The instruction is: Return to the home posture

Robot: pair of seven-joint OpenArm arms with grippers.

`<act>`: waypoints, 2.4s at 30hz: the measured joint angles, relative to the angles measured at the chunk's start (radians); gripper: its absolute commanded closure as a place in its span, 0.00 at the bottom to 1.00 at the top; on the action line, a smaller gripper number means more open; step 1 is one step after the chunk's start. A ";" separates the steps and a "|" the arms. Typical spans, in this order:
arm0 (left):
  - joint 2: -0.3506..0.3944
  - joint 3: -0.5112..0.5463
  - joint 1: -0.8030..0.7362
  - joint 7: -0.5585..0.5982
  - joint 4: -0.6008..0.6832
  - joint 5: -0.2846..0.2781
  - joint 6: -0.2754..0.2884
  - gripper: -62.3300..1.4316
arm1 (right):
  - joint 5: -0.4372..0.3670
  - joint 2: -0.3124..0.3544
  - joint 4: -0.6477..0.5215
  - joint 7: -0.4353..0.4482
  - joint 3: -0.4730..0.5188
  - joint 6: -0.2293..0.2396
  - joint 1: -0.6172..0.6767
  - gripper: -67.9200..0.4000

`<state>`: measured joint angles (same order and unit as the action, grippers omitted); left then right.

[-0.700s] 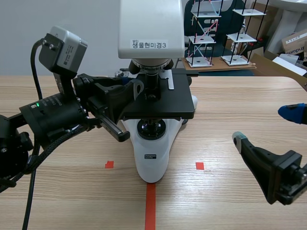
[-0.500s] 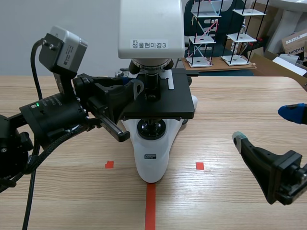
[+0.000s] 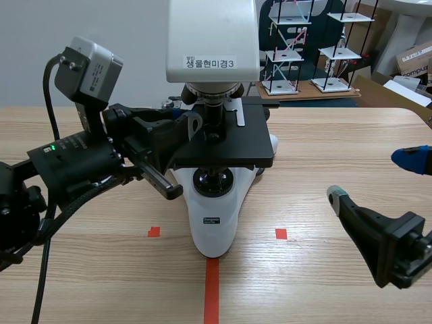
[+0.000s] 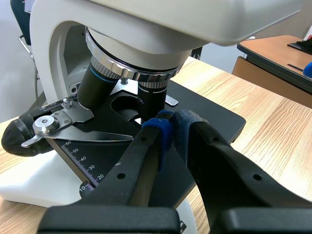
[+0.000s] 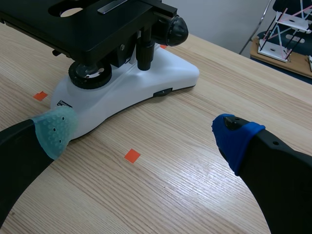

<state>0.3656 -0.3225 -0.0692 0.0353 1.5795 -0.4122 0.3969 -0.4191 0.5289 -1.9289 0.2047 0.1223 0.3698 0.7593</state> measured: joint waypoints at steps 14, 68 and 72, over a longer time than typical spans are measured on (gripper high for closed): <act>0.010 0.026 -0.052 0.039 0.000 0.045 0.000 0.95 | 0.000 0.000 0.000 0.000 0.000 0.000 0.000 0.11; 0.055 0.552 -0.896 0.631 0.190 0.253 -0.072 0.04 | 0.000 0.000 0.000 0.000 0.000 0.000 0.000 0.11; 0.055 0.552 -0.895 0.631 0.190 0.253 -0.072 0.04 | 0.000 0.000 0.000 0.000 0.000 0.000 0.000 0.11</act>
<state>0.4210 0.2295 -0.9642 0.6666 1.7699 -0.1589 0.3252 -0.4191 0.5289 -1.9289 0.2047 0.1223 0.3698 0.7593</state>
